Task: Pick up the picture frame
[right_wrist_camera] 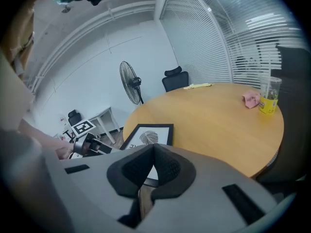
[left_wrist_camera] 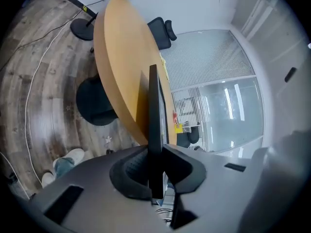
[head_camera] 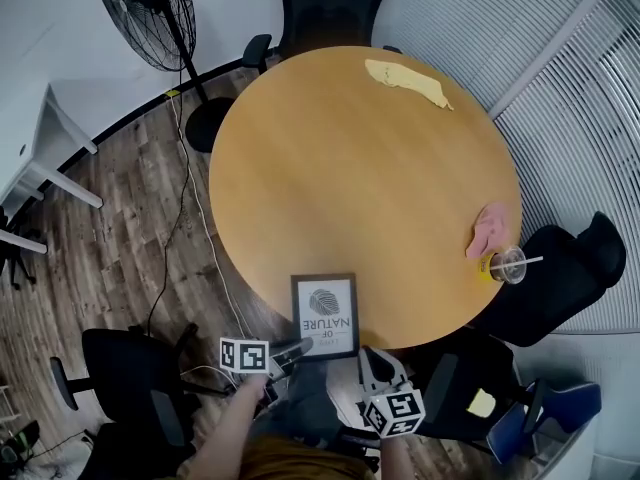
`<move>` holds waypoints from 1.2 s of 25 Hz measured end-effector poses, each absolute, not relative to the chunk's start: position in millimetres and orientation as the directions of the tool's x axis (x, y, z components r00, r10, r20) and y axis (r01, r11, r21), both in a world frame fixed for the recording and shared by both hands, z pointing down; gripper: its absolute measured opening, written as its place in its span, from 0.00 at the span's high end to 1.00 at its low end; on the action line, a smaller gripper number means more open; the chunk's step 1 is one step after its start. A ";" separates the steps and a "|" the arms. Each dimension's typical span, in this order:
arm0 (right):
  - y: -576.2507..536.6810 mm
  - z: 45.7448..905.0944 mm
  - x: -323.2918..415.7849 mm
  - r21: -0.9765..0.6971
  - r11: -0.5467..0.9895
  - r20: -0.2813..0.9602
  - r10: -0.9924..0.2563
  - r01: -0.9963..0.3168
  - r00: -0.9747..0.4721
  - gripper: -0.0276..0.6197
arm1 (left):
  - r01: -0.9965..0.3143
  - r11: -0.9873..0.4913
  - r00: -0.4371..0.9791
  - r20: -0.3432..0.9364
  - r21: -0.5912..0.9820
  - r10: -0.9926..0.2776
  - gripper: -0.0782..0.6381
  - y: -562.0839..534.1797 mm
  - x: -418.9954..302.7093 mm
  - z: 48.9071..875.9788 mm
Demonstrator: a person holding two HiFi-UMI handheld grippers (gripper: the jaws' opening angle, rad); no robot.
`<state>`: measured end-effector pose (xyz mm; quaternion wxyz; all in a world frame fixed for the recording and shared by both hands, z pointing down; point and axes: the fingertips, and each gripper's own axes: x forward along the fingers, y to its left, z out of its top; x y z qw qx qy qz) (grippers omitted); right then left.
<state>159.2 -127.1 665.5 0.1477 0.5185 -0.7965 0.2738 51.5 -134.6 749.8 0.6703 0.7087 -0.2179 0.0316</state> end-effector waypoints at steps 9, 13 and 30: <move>-122.4 655.0 158.6 -0.266 0.315 0.506 -0.759 -0.911 -0.410 0.94 | -0.331 -0.031 0.910 0.310 0.943 -0.275 0.79 -136.9 51.4 736.6; -121.5 649.3 162.7 -0.256 0.310 0.496 -0.771 -0.916 -0.399 0.94 | -0.317 -0.048 0.914 0.292 0.947 -0.284 0.80 -139.9 54.4 726.1; -112.3 620.0 156.4 -0.234 0.316 0.431 -0.814 -0.919 -0.390 0.94 | -0.340 -0.123 0.903 0.287 0.932 -0.321 0.81 -142.5 51.6 693.9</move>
